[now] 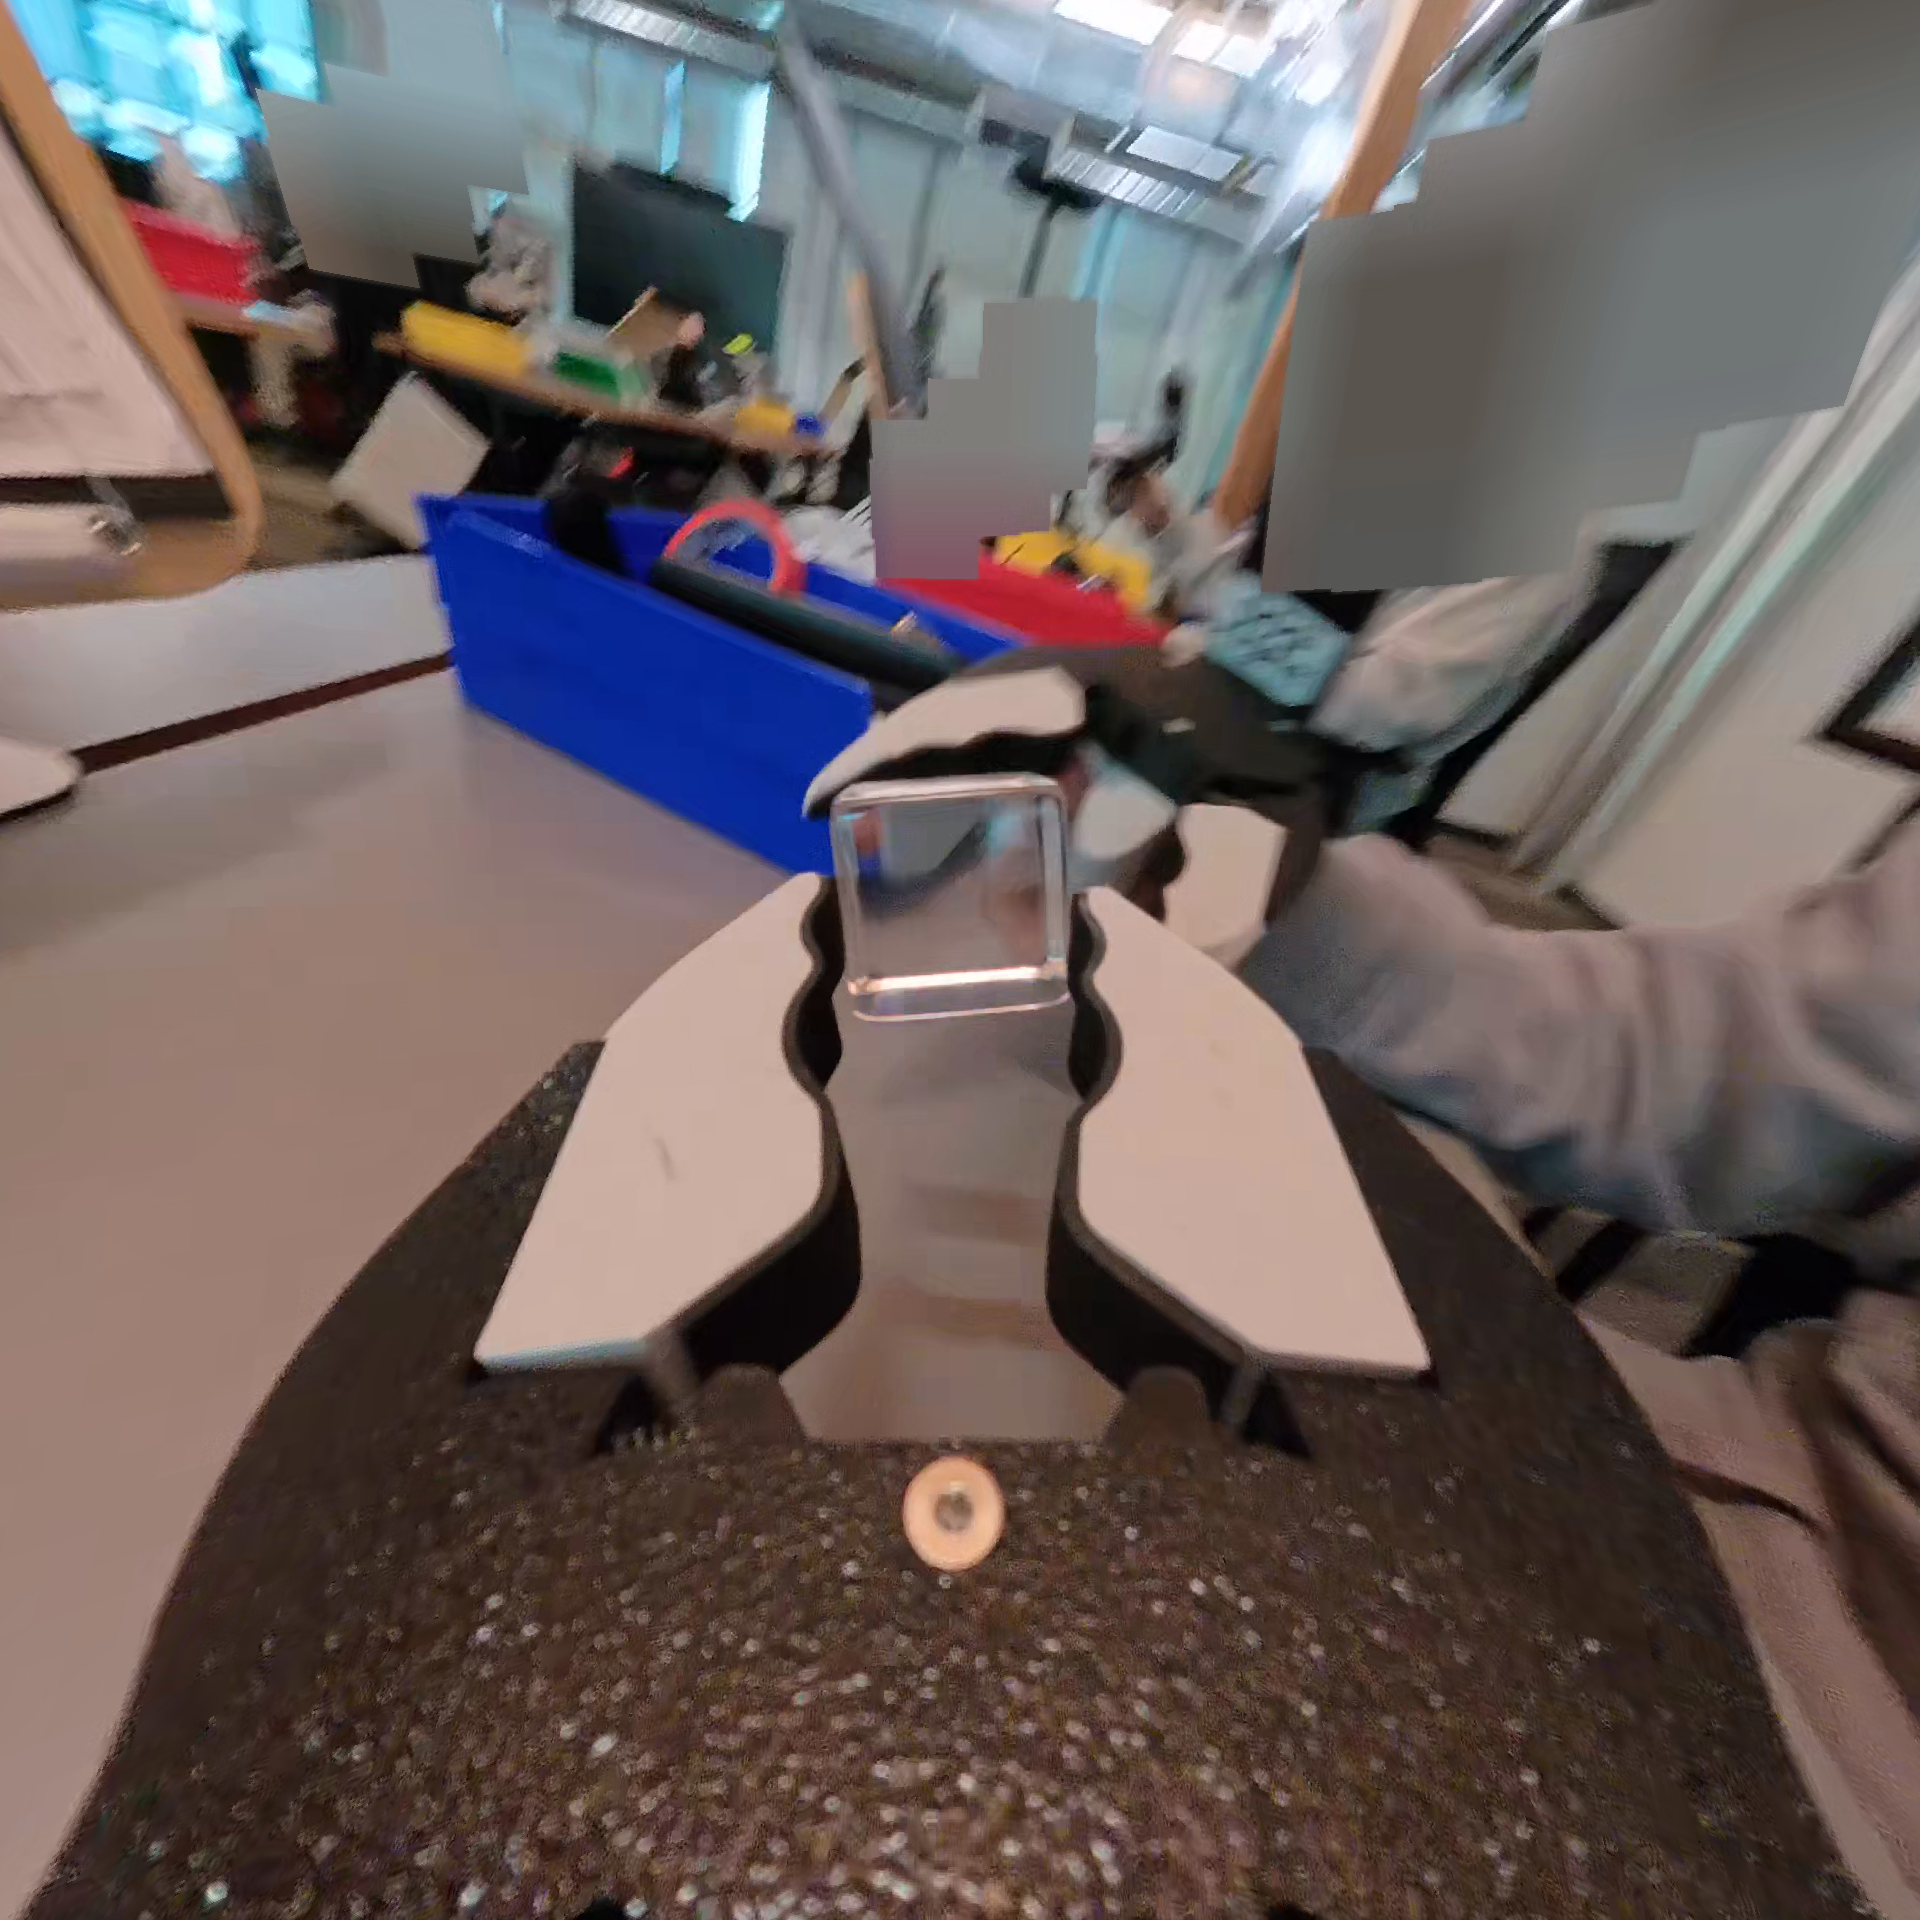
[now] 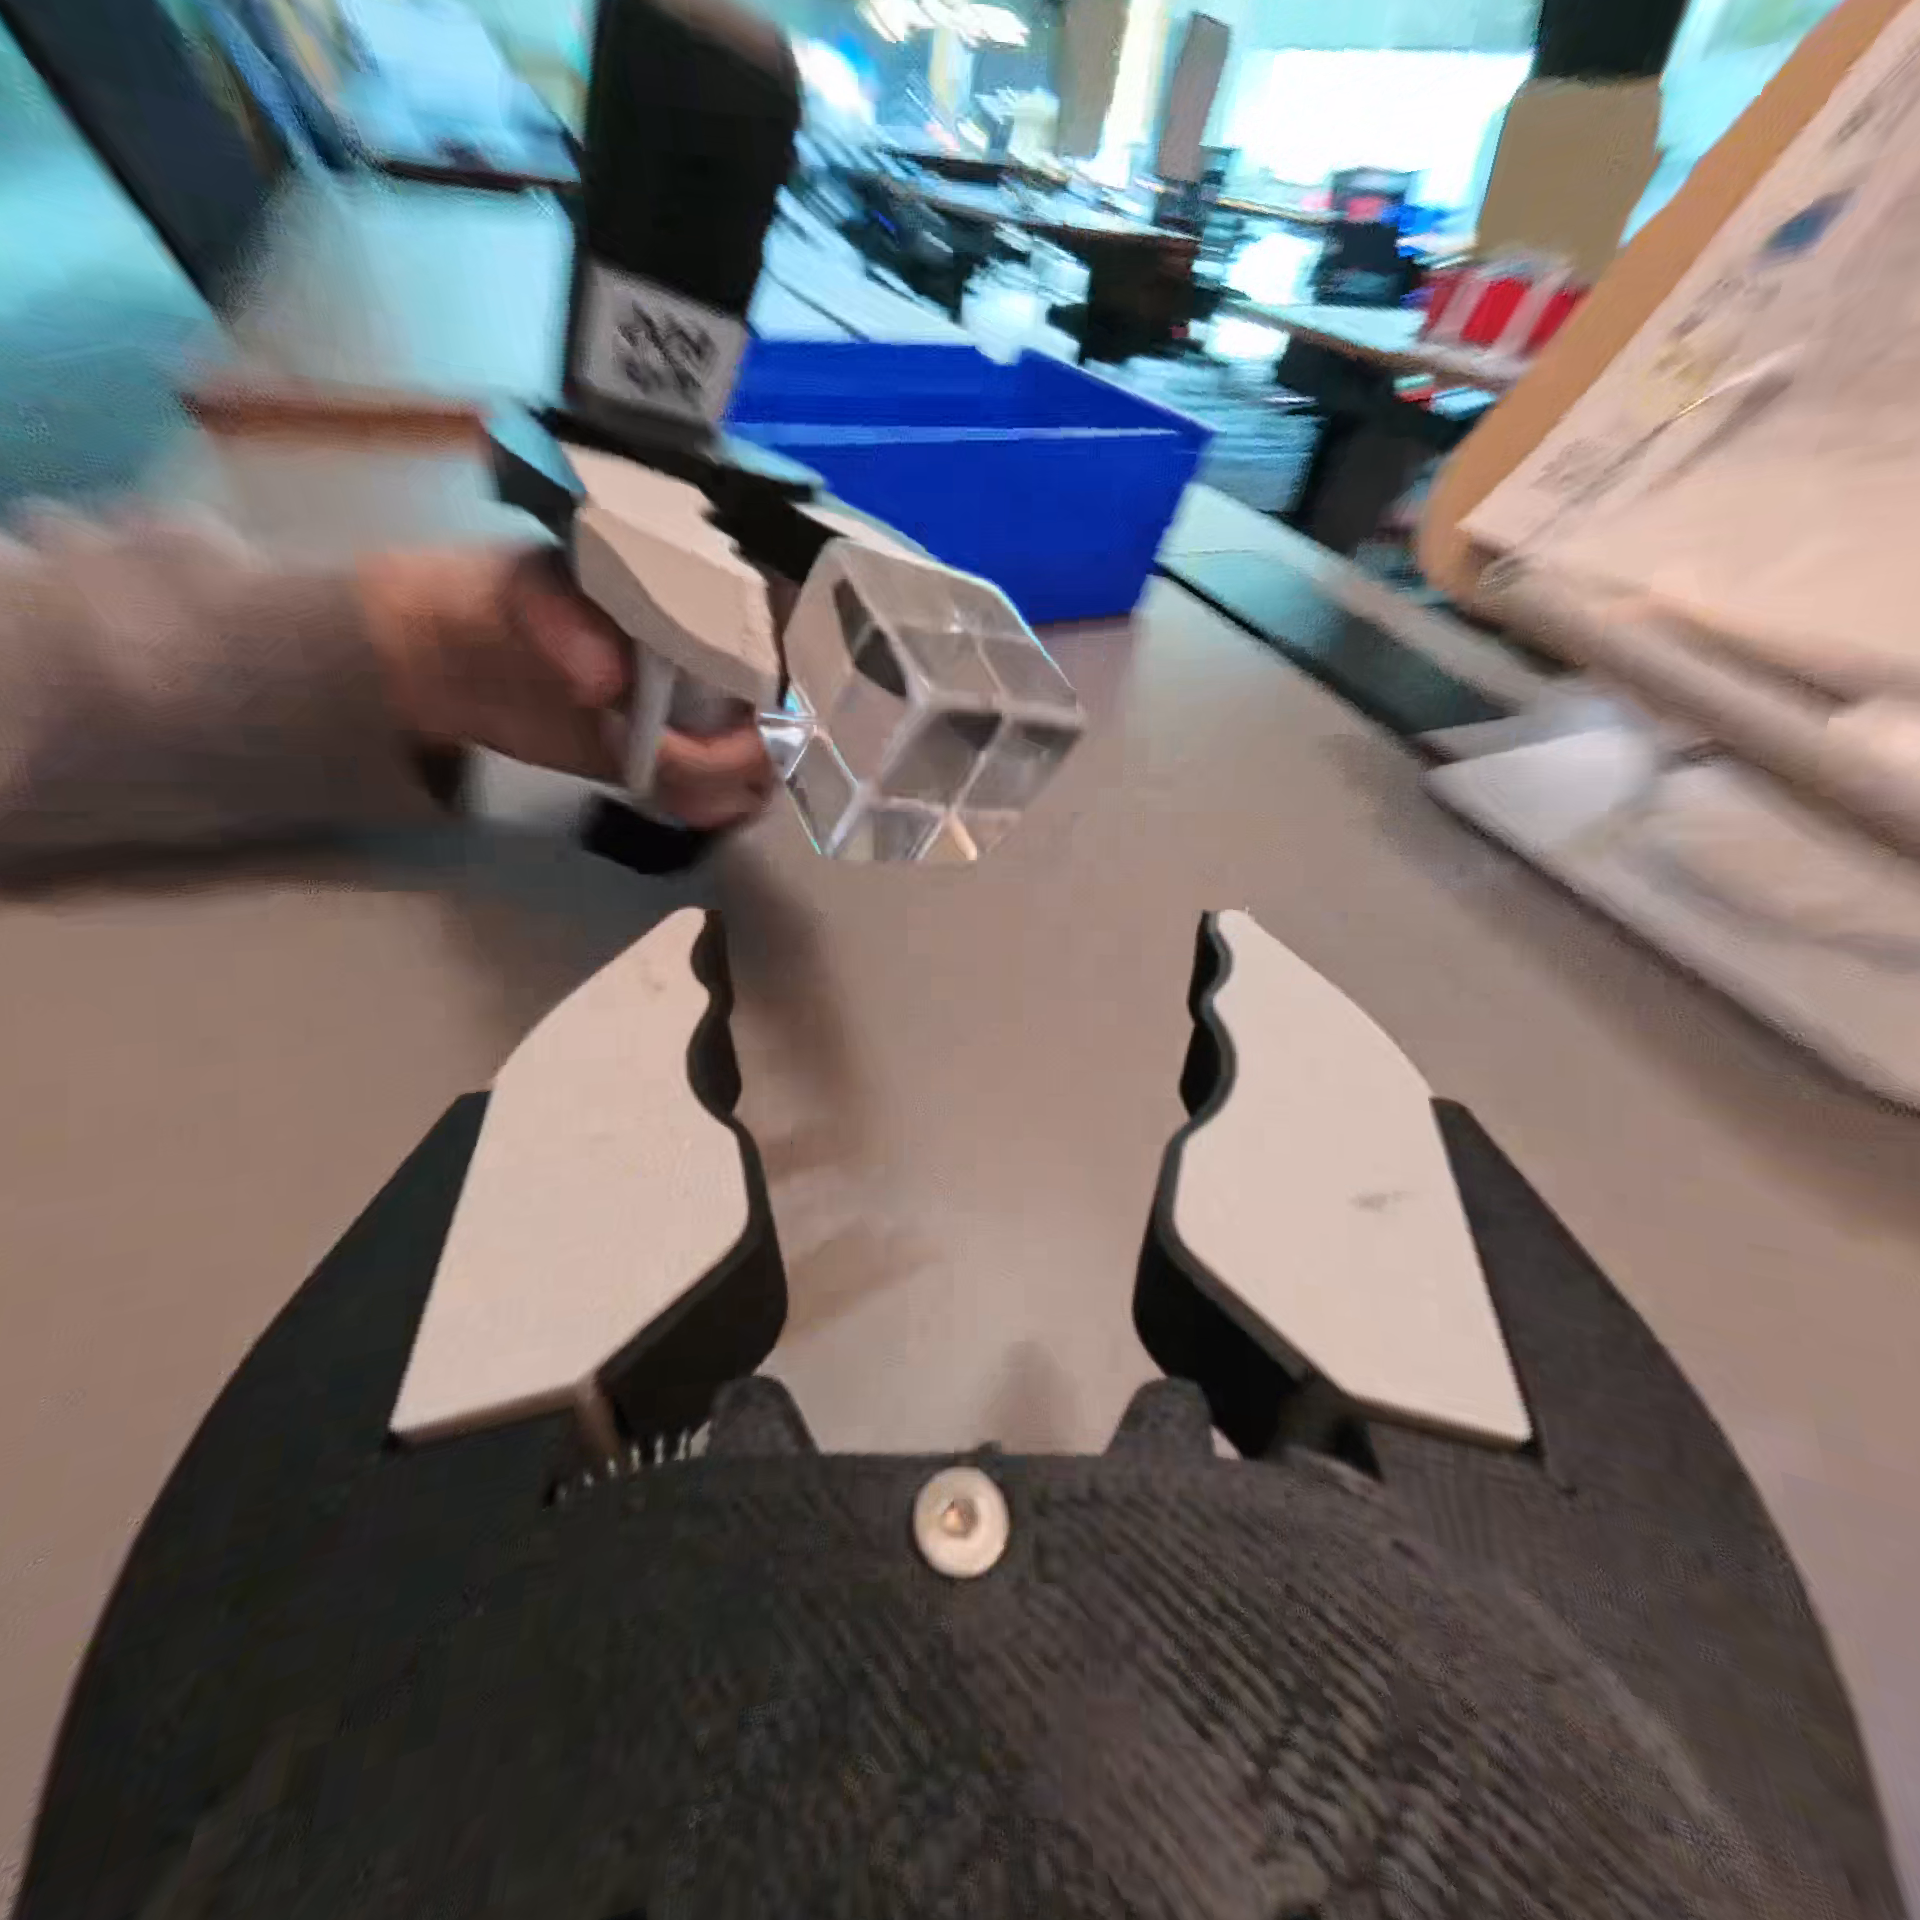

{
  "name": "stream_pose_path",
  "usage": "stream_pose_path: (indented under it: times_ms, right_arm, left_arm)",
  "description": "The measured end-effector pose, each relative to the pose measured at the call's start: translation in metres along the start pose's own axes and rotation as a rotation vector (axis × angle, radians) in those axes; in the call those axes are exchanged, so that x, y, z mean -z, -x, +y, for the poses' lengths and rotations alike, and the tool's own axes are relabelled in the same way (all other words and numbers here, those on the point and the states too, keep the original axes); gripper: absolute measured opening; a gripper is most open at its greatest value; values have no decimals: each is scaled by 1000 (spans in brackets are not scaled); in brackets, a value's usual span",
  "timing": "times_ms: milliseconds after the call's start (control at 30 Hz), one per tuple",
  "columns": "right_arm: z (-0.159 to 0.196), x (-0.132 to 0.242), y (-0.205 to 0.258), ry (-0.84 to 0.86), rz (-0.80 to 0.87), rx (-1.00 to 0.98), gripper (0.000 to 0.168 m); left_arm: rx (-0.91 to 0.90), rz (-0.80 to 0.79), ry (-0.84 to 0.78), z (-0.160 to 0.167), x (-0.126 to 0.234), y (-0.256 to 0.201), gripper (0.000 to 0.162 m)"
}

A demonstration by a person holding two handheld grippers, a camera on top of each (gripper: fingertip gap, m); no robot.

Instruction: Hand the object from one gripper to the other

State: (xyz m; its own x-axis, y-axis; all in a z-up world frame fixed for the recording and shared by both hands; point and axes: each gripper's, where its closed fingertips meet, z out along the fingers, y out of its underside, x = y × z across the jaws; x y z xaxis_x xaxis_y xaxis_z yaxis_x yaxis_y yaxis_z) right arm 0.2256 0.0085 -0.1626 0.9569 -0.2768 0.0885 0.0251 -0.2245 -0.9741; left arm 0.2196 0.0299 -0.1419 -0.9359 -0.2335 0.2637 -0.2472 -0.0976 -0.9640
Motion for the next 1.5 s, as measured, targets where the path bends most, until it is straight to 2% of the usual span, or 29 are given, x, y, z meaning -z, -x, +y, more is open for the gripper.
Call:
stream_pose_path:
  times_ms: [67, 167, 300, 333, 533, 700, 967, 1067, 1167, 1233, 1400, 1500]
  right_arm:
    - [-13, 6, 11, -116, -164, -185, 72]
    - [-28, 8, 17, -233, -256, -339, 61]
    - [-27, 1, 27, -232, -275, -336, 54]
    - [-25, -1, 29, -227, -274, -313, 43]
    - [-26, -2, 29, -232, -241, -240, 42]
    - [-28, -4, 18, -262, -152, -237, 42]
    - [-30, -9, 11, -342, -142, -401, 42]
    - [-28, -12, 8, -340, -102, -401, 42]
    - [-28, -12, 3, -363, -97, -476, 42]
    - [-33, -7, -4, -446, -121, -618, 42]
    - [-36, -2, -11, -573, -235, -933, 42]
    - [-41, -2, -9, -678, -286, -1036, 42]
  left_arm:
    - [17, 79, -46, -9, 8, -7, 41]
    - [-13, 144, -45, -9, 9, -17, 41]
    - [-41, 174, -14, -3, 1, -26, 41]
    - [-44, 175, -9, -1, 0, -27, 41]
    - [-99, 158, -26, -1, 0, -26, 40]
    - [-126, 64, -78, -8, 0, -15, 39]
    - [-222, -65, -128, -17, 0, -7, 40]
    - [-279, -121, -121, -16, -1, -4, 43]
    - [-330, -177, -128, -19, -2, -1, 53]
    - [-455, -255, -122, -21, 0, 3, 59]
    - [-989, -547, -36, -21, -3, 5, 62]
    - [-1133, -692, 17, -19, -11, 6, 59]
